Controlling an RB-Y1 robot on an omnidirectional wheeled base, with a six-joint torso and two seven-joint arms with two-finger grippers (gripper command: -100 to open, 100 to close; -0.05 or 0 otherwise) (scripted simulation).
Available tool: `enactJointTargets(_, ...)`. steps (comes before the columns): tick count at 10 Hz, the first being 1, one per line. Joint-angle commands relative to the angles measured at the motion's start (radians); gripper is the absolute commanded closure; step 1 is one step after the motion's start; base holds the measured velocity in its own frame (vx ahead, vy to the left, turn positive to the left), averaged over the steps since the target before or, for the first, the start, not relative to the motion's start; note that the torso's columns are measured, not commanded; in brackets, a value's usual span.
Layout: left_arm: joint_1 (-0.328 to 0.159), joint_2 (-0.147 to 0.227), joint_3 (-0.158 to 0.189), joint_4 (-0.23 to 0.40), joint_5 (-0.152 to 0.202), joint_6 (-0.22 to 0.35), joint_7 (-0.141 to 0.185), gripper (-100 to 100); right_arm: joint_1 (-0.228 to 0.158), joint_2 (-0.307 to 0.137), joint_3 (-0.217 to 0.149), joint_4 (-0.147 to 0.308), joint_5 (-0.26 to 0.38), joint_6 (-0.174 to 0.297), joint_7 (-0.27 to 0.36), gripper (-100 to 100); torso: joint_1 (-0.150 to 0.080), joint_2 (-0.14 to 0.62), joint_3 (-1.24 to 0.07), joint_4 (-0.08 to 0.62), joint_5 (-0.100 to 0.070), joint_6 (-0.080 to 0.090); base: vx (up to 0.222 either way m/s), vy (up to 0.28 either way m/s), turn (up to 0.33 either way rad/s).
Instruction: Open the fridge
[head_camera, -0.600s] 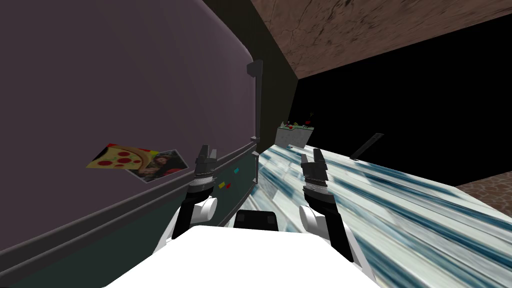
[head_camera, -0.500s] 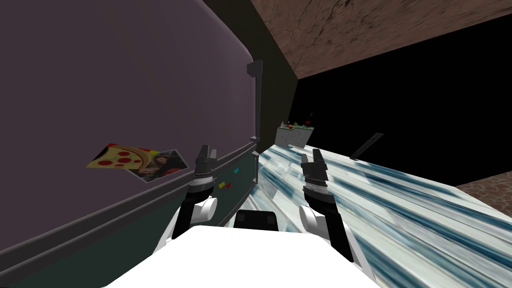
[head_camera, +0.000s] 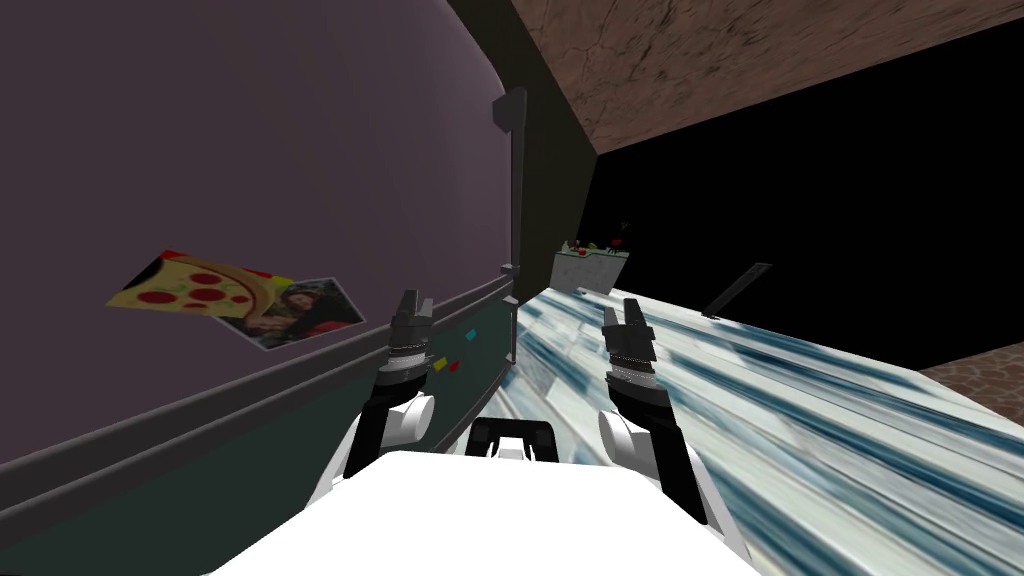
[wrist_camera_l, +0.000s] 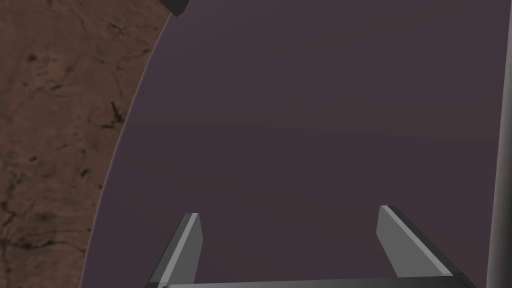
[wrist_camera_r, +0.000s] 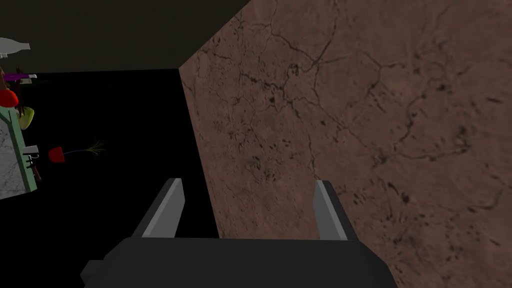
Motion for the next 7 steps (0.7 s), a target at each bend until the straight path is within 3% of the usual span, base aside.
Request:
enactJointTargets(1,0.000,0.000,0.000,0.000,0.000,0.000,0.000,0,0.000,0.000,0.000,0.000,0.000,0.000,0.000,0,0.000,0.074,-0.147,0.074,0.000,0.000,0.000,0.000,0.000)
enactJointTargets(3,-0.002,0.000,0.000,-0.003,0.000,-0.002,0.000,0,0.000,0.000,0.000,0.000,0.000,0.000,0.000,0,0.002,0.220,-0.444,0.220,0.001,0.000,0.000,0.000,0.000)
enactJointTargets(4,0.000,0.034,0.001,-0.005,0.000,0.008,-0.002,-100,0.000,0.000,0.000,0.000,0.000,0.000,0.000,0,0.001,0.294,-0.591,0.295,0.000,0.000,0.013,-0.002,-0.047)
enactJointTargets(7,0.007,0.097,0.007,-0.013,0.001,0.048,-0.010,-100,0.000,0.000,0.000,0.000,0.000,0.000,0.000,0,0.003,0.333,-0.688,0.337,0.002,0.001,0.013,-0.011,-0.090)
